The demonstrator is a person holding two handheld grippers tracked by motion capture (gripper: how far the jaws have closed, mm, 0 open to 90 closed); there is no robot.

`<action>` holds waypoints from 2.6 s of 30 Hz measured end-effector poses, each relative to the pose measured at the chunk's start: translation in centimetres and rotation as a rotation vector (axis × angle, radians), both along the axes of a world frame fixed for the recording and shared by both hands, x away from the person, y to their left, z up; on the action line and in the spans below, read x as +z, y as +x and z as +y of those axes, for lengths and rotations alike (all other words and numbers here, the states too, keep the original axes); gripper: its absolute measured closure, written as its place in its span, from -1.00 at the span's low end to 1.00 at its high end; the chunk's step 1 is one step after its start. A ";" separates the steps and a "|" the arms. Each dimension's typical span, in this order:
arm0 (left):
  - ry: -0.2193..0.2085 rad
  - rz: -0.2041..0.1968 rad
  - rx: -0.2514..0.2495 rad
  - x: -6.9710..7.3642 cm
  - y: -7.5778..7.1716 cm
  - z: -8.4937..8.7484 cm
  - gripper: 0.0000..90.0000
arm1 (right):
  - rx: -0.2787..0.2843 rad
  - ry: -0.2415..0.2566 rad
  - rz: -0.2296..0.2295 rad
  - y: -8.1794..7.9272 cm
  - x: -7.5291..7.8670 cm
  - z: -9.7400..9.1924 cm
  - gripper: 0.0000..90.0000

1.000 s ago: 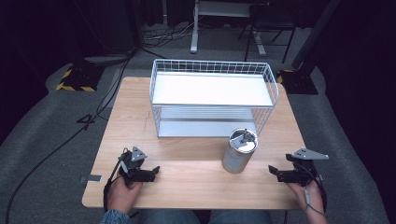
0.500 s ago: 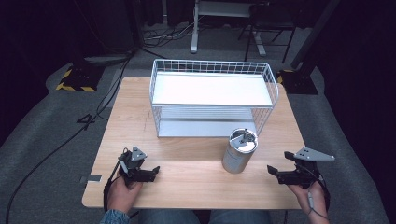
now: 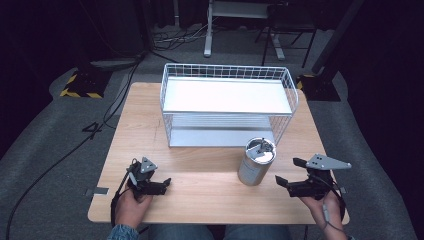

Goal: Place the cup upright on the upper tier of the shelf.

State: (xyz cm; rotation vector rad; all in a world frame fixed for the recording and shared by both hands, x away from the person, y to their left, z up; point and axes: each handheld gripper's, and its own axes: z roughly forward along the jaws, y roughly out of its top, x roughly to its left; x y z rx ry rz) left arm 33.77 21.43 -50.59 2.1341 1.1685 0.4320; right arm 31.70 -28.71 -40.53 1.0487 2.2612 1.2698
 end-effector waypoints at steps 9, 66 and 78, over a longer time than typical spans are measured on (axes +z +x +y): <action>0.000 0.000 0.000 0.0 0.0 0.0 -0.80 | 0.045 -0.014 -0.019 0.6 0.5 2.6 -1.00; 0.003 0.001 -0.002 0.0 0.0 0.0 -0.80 | 0.043 -0.007 -0.076 4.3 -2.6 7.4 -0.92; 0.003 0.001 -0.003 0.0 0.0 0.0 -0.80 | 0.050 -0.019 -0.100 3.8 -0.2 7.1 -0.92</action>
